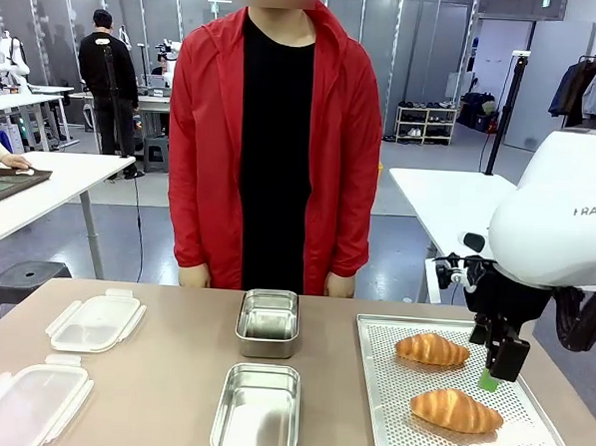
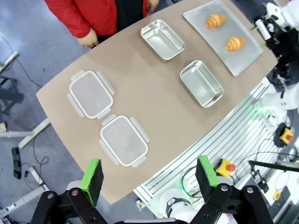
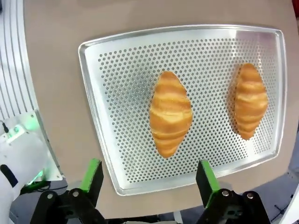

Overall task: Place the bread into the airtight container.
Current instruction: Pick up a Butter Roll and place it into an empty Airtight Container.

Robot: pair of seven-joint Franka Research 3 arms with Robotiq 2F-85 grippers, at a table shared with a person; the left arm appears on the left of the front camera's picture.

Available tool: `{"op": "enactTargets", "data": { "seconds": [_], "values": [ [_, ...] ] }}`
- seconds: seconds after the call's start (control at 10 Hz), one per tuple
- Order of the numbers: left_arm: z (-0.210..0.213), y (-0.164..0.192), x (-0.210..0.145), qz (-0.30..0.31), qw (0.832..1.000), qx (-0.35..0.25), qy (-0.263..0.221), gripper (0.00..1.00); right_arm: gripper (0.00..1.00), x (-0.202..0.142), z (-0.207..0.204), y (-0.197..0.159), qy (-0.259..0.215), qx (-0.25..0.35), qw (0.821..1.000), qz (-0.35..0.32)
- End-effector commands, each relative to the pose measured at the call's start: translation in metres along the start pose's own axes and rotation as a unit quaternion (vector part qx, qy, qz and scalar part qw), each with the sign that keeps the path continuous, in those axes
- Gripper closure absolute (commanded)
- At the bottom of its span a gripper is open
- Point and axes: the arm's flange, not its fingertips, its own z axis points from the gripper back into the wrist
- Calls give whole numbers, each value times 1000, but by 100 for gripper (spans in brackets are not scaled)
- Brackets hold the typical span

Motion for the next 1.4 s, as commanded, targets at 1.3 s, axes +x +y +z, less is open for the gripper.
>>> {"op": "enactTargets", "data": {
  "seconds": [1.3],
  "values": [
    [2, -1, -1, -4, 1000, -5, 2, 0, 0, -9, -142, -76, -4, 81, 996, -32]
  ]
}}
